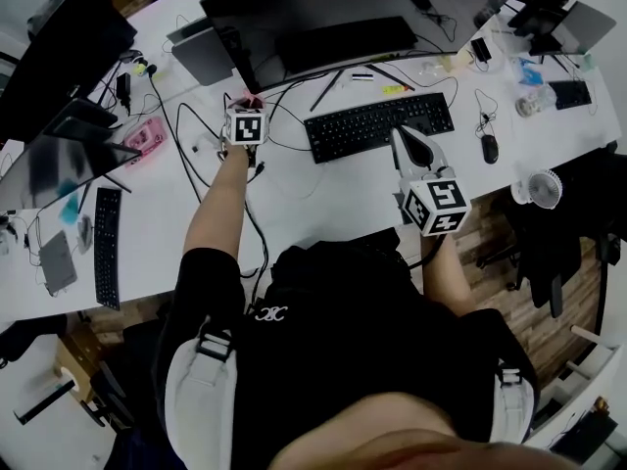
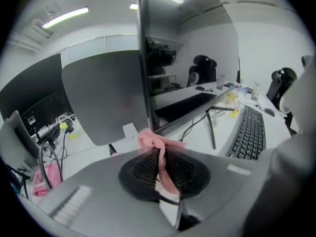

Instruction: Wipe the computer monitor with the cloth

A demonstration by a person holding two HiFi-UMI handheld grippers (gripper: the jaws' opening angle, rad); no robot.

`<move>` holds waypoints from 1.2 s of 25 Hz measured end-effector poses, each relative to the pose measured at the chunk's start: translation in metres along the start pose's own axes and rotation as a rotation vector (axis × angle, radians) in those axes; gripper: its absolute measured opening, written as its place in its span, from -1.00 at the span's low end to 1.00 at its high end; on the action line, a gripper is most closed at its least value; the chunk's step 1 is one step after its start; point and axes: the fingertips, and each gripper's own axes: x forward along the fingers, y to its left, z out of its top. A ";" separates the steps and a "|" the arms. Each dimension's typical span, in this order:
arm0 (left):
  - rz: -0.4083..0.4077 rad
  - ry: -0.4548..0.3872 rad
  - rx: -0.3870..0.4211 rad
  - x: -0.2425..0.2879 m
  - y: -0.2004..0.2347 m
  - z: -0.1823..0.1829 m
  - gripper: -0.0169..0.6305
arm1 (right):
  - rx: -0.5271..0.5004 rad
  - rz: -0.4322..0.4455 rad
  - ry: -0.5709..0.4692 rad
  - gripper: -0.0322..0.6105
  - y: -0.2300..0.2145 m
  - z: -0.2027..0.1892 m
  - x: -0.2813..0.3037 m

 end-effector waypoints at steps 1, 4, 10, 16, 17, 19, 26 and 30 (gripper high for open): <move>0.002 0.000 0.004 0.001 -0.003 0.000 -0.75 | 0.004 0.001 -0.002 -0.89 -0.003 0.002 0.000; 0.032 -0.003 -0.005 0.002 -0.006 0.003 -0.75 | 0.004 0.003 -0.004 -0.89 -0.013 0.006 0.001; 0.052 0.025 0.002 0.007 -0.019 0.002 -0.75 | 0.039 -0.015 0.000 -0.89 -0.039 0.003 0.002; 0.123 0.030 0.053 0.021 -0.038 0.012 -0.75 | 0.061 -0.015 0.005 -0.89 -0.067 0.001 0.004; 0.130 0.026 0.049 0.023 -0.042 0.015 -0.75 | 0.064 -0.017 0.006 -0.89 -0.074 0.001 0.004; 0.135 0.015 0.034 0.028 -0.051 0.020 -0.75 | 0.074 -0.022 0.012 -0.89 -0.088 0.000 0.004; 0.174 -0.002 -0.039 0.042 -0.081 0.035 -0.75 | 0.087 -0.017 0.019 -0.89 -0.137 0.000 0.008; 0.190 -0.009 -0.078 0.049 -0.098 0.045 -0.75 | 0.086 0.001 0.022 -0.89 -0.164 0.001 0.006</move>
